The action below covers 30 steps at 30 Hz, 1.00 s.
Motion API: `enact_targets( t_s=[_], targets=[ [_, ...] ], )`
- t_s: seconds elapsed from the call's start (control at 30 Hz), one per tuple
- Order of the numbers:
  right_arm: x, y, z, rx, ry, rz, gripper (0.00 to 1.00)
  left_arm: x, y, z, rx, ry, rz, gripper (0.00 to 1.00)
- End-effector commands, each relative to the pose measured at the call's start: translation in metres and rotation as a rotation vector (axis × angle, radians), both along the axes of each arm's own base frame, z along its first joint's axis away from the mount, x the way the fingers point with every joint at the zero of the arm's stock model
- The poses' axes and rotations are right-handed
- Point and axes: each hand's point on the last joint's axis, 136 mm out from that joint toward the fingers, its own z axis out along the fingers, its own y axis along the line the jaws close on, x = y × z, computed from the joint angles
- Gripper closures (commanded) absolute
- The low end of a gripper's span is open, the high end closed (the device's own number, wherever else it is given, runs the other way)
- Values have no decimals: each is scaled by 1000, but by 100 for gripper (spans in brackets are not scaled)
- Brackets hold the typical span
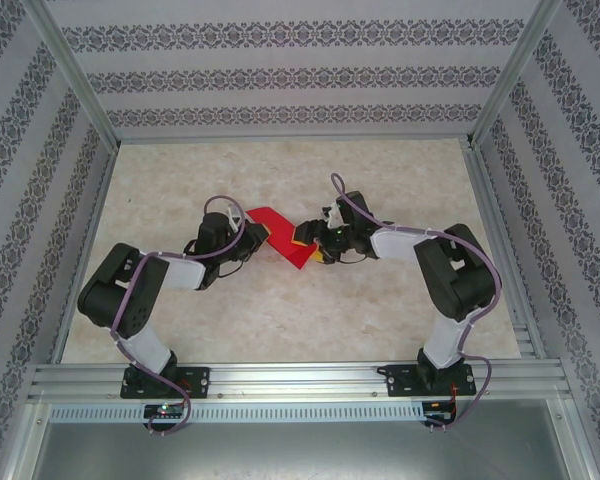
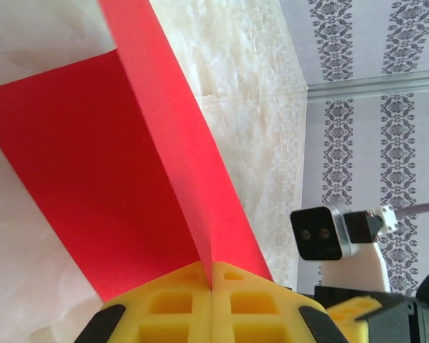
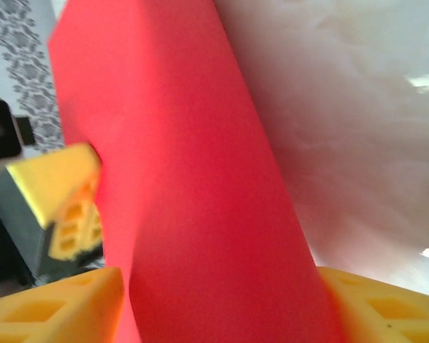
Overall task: Fold a paper plane with a square sheet of paper (pick it up from the middle)
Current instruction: First fold in half a square sheet of paper at the center of the table.
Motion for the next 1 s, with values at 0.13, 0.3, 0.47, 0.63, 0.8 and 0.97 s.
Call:
enact_targets(
  t_s=[0.13, 0.3, 0.47, 0.63, 0.8, 0.97],
  targets=[
    [6, -45, 10, -207, -122, 12, 21, 0, -22, 2, 54, -12, -149, 100],
    [15, -46, 19, -259, -212, 116, 20, -1, -39, 2, 62, -19, -233, 100],
    [34, -48, 14, -293, -233, 140, 20, 1, -55, -2, 100, -24, -291, 100],
    [39, -46, 8, -281, -232, 146, 20, -3, -70, -12, 121, -12, -345, 100],
    [39, -42, -1, -258, -213, 178, 21, -2, -75, -25, 156, 20, -377, 100],
    [45, -36, -13, -251, -183, 191, 27, 1, -75, -35, 204, 52, -393, 100]
  ],
)
